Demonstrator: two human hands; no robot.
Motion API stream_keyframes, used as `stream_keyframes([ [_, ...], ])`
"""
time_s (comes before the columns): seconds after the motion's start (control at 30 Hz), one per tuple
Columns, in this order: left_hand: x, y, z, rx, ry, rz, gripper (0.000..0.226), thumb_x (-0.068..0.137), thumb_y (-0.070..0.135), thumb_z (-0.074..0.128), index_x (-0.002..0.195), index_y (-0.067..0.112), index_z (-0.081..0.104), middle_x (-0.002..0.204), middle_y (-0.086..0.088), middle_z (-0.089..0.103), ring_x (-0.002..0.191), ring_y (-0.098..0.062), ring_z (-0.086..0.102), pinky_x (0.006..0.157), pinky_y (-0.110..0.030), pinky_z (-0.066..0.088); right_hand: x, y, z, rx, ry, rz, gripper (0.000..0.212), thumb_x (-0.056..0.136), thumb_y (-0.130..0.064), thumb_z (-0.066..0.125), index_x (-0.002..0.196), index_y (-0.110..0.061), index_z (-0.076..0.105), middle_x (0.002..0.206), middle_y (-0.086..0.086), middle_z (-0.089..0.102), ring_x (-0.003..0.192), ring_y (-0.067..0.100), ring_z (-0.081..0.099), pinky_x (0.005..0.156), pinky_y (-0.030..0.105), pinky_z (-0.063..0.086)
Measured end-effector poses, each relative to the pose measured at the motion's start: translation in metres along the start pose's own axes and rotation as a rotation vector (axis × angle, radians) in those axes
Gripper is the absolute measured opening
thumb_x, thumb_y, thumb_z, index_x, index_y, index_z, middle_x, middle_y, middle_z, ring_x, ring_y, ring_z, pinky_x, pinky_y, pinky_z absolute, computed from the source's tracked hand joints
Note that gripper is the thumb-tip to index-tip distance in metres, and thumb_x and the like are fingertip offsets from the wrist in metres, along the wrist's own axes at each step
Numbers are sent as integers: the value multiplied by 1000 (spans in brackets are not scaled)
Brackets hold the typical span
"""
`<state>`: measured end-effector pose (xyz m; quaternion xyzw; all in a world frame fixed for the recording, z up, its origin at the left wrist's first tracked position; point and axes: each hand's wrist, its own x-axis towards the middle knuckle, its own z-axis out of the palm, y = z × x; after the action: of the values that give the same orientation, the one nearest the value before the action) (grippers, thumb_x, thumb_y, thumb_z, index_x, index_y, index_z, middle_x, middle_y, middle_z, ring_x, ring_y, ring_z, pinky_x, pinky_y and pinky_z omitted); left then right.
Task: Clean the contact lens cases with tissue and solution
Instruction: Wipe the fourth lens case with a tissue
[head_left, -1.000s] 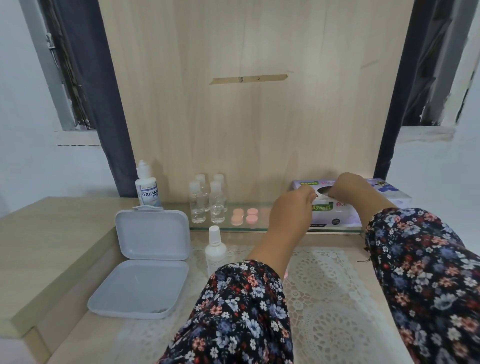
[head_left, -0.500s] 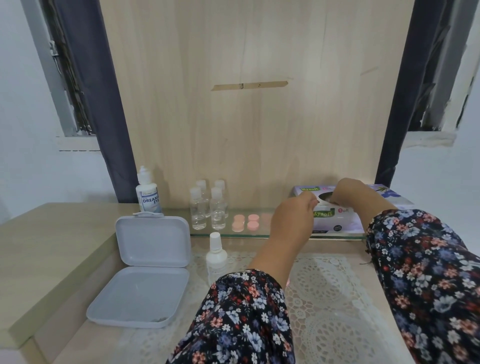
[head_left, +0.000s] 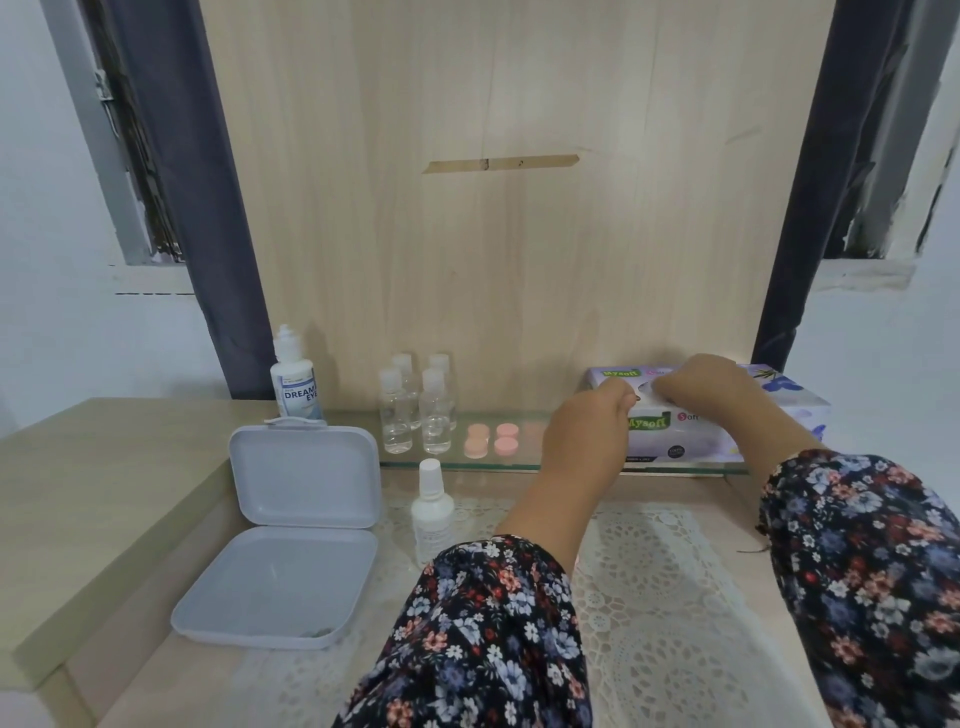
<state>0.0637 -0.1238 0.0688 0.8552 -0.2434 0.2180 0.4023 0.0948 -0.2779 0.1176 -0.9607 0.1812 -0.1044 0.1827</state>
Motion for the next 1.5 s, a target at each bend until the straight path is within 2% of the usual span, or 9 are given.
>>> stream_keyframes([
  [0.27, -1, 2, -1, 13, -15, -1, 21, 100, 16, 41, 102, 7, 60, 84, -19, 61, 78, -35, 54, 64, -39, 40, -7, 15, -2, 586, 227, -81, 26, 91, -24, 42, 71, -8, 46, 69, 7, 45, 65, 25, 43, 58, 33, 36],
  [0.37, -1, 3, -2, 5, -23, -14, 20, 100, 16, 42, 102, 8, 60, 85, -19, 61, 79, -35, 54, 64, -37, 39, -10, 13, 0, 503, 176, -138, 23, 90, -36, 54, 82, -15, 59, 78, 1, 58, 74, 22, 53, 70, 37, 45],
  [0.5, 2, 3, -2, -13, -55, -32, 22, 100, 18, 41, 104, 9, 61, 89, -18, 63, 80, -35, 54, 65, -37, 40, -7, 15, 6, 330, 195, -148, 19, 90, -27, 58, 85, -12, 68, 77, 5, 64, 69, 19, 54, 59, 29, 39],
  [0.67, 5, 1, -4, -32, -79, -46, 22, 100, 18, 40, 103, 13, 61, 91, -15, 61, 79, -33, 54, 67, -36, 42, -23, 8, -8, 909, 515, -177, 22, 100, -26, 42, 112, -12, 54, 93, -2, 55, 82, 13, 50, 75, 30, 38],
  [0.8, 7, -3, -4, -85, -146, -70, 23, 101, 18, 39, 105, 12, 62, 101, -15, 63, 89, -33, 57, 78, -39, 47, -49, -3, -16, 1209, 648, -260, 10, 101, -27, 41, 94, -27, 48, 98, 2, 58, 73, 14, 61, 72, 32, 50],
  [0.97, -12, -6, -27, -432, -10, -98, 31, 103, 15, 39, 125, 16, 61, 123, 7, 60, 109, -4, 52, 90, -14, 38, -96, -4, 9, 1398, 442, -238, 15, 100, -20, 48, 90, -28, 54, 91, -8, 62, 53, 7, 63, 52, 19, 45],
  [1.17, -76, -36, -51, -748, -7, -287, 46, 88, 53, 48, 120, 23, 63, 118, 6, 67, 108, -10, 62, 93, -25, 49, -147, -3, 85, 1552, 100, -208, 16, 94, -2, 54, 81, -9, 61, 66, -4, 64, 54, 9, 52, 49, 18, 46],
  [1.37, -128, -64, -51, -838, -102, -390, 30, 93, 32, 59, 120, 20, 63, 114, -5, 69, 102, -16, 66, 78, -23, 52, -164, -10, 113, 1532, -173, -259, 11, 88, -5, 59, 96, -6, 66, 83, 7, 72, 71, 17, 65, 60, 30, 54],
  [1.5, -130, -61, -50, -843, -46, -401, 21, 89, 14, 64, 110, 16, 66, 108, -12, 70, 97, -21, 67, 85, -34, 53, -167, -6, 115, 1445, -146, -285, 22, 81, 12, 63, 91, -8, 66, 80, 1, 72, 74, 16, 65, 65, 29, 54],
])
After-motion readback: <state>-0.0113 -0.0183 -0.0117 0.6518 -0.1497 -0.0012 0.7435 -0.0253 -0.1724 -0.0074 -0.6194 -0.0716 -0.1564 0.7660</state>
